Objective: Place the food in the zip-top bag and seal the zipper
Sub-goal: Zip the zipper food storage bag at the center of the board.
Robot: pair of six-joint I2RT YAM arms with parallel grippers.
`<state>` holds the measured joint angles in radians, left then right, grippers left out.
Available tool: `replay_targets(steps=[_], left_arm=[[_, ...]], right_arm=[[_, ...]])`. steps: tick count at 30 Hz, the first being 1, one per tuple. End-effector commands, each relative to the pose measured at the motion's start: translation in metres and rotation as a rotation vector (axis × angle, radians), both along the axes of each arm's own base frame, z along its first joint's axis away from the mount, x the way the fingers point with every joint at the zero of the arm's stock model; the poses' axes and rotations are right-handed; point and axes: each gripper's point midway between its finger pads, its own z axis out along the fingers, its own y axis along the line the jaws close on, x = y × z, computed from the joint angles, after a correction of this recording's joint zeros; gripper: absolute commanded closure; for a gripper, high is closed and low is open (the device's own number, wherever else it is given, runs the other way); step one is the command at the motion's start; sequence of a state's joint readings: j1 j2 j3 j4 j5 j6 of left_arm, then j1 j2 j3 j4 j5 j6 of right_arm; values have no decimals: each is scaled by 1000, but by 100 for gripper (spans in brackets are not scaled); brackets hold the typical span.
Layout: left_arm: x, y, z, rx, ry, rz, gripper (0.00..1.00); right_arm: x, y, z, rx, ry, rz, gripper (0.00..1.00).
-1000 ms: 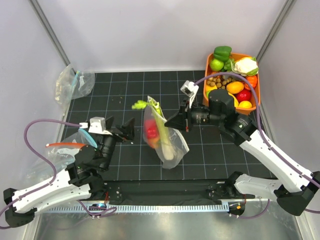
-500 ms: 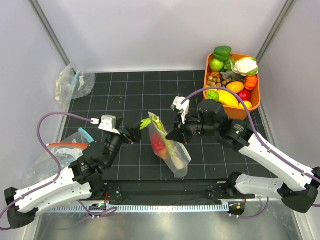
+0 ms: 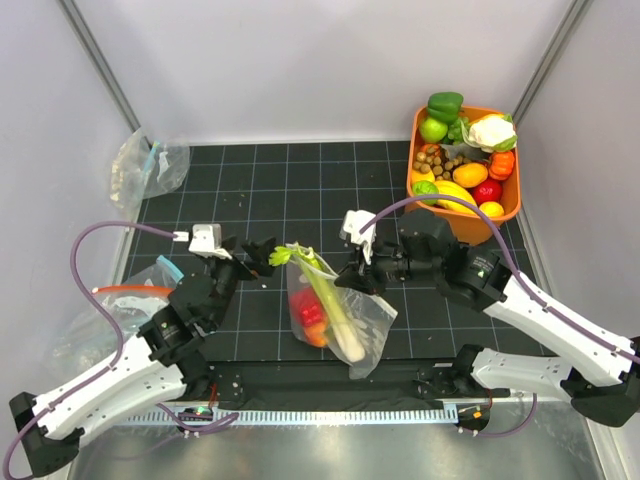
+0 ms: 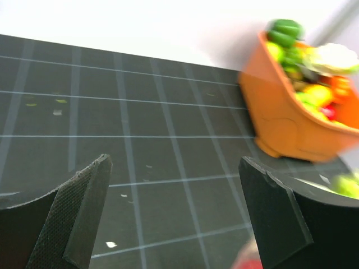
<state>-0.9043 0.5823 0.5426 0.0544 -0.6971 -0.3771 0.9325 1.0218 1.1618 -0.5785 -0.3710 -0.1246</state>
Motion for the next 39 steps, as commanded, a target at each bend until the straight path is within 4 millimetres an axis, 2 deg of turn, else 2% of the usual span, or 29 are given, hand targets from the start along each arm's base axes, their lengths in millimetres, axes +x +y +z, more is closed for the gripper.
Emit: replay_targets(steps=[1,3,4,6,11,15,16,17,18,20,26,29,32,36,39], left_arm=[[-17,-23,17,-121,-60,-182,0],[-31,-25,35,-177,-149,-265,0],[-38,-33,27,-171,-154,-323,0],[-49,-33,34,-188,-197,-374,0],[-71,-54,37,-177,-251,-549,0],[-83,-70,42,-168,-268,-657,0],[-84,-73,45,-172,-270,-673,0],[-98,-83,49,-167,-292,-766,0],[-99,-90,44,-158,-277,-802,0],[-109,-100,49,-157,-302,-877,0],[-132,-134,36,-118,-262,-1120,0],[-145,-136,41,-121,-296,-1194,0],[-151,-128,47,-139,-357,-1191,0],[-156,-118,52,-158,-416,-1173,0],[-164,-119,52,-168,-434,-1215,0]], right_arm=[[8,-2,18,19,-111,-1,99],[5,-1,22,30,-125,23,99],[2,0,24,38,-131,41,99],[-12,0,30,63,-132,112,99],[-50,-6,47,119,-104,285,99],[-73,-12,55,153,-93,389,99],[-77,-13,54,153,-87,407,99],[-78,-12,52,153,-80,415,99],[-79,-12,51,155,-73,426,99],[-81,-10,49,161,-67,441,99],[-97,-9,49,184,-26,549,99],[-108,-14,53,205,-27,596,99],[-115,-18,56,219,-25,627,99],[-120,-21,57,223,-17,643,99],[-119,-20,56,221,-10,645,99]])
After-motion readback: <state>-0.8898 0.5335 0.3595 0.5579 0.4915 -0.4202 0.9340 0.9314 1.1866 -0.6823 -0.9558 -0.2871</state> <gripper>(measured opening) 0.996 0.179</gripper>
